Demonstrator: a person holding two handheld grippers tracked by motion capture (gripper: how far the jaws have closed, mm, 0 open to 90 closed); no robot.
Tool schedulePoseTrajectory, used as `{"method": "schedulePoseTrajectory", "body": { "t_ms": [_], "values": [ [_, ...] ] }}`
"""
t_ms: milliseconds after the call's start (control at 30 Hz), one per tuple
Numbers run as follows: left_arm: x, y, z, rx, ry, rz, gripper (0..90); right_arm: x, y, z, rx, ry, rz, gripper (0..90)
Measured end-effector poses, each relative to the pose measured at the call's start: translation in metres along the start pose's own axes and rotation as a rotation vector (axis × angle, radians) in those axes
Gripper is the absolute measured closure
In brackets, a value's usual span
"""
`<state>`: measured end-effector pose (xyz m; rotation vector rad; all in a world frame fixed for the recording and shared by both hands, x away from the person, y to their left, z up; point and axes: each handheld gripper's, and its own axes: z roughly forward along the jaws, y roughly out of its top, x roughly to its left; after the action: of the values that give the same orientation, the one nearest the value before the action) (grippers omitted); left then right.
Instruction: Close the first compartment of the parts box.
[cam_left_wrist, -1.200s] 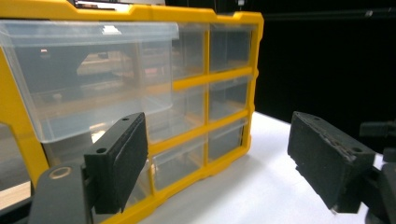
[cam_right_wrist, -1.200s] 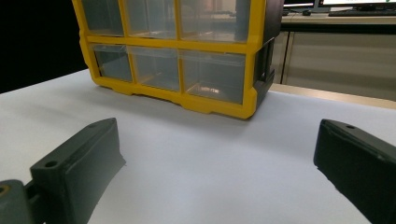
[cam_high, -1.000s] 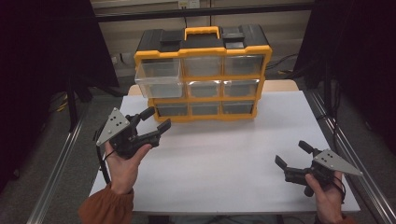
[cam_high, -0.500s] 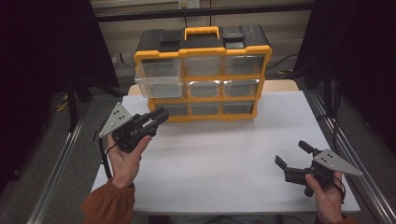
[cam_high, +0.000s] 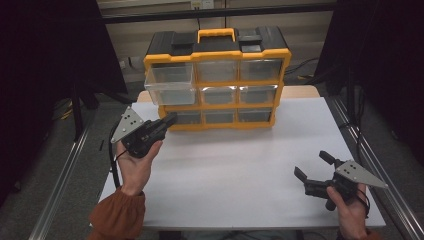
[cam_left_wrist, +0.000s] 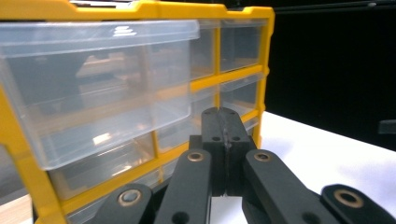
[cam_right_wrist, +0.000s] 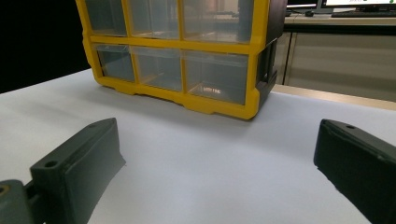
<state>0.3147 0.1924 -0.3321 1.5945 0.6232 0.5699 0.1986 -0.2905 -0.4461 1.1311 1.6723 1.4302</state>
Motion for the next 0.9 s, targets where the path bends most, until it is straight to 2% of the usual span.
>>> {"method": "schedulePoseTrajectory", "body": {
  "t_ms": [167,267,567,600,700,733,767,900],
  "values": [
    [0.008,-0.001,0.005,-0.033,0.049,-0.012,90.0,0.0,0.0,0.0,0.001,-0.001,-0.002,0.6],
    [0.012,-0.001,0.01,-0.029,0.072,0.007,90.0,0.0,0.0,0.0,-0.001,0.001,-0.002,0.6],
    [0.016,-0.001,0.018,-0.033,0.081,0.008,90.0,0.001,0.0,0.001,-0.002,0.001,-0.004,0.5],
    [0.018,0.0,0.02,-0.039,0.074,-0.003,90.0,0.001,0.0,0.001,-0.003,0.001,-0.005,0.5],
    [0.018,0.002,0.021,-0.04,0.079,0.006,90.0,0.001,0.0,0.001,0.0,0.002,-0.003,0.5],
    [0.017,0.003,0.021,-0.046,0.069,-0.006,90.0,0.001,0.0,0.001,-0.003,0.002,-0.005,0.5],
    [0.018,0.004,0.02,-0.038,0.075,0.011,90.0,0.001,0.0,0.0,-0.004,0.006,-0.006,0.5],
    [0.021,0.003,0.021,-0.047,0.088,-0.001,90.0,0.001,0.0,0.001,-0.003,0.003,-0.003,0.5]
  ]
}}
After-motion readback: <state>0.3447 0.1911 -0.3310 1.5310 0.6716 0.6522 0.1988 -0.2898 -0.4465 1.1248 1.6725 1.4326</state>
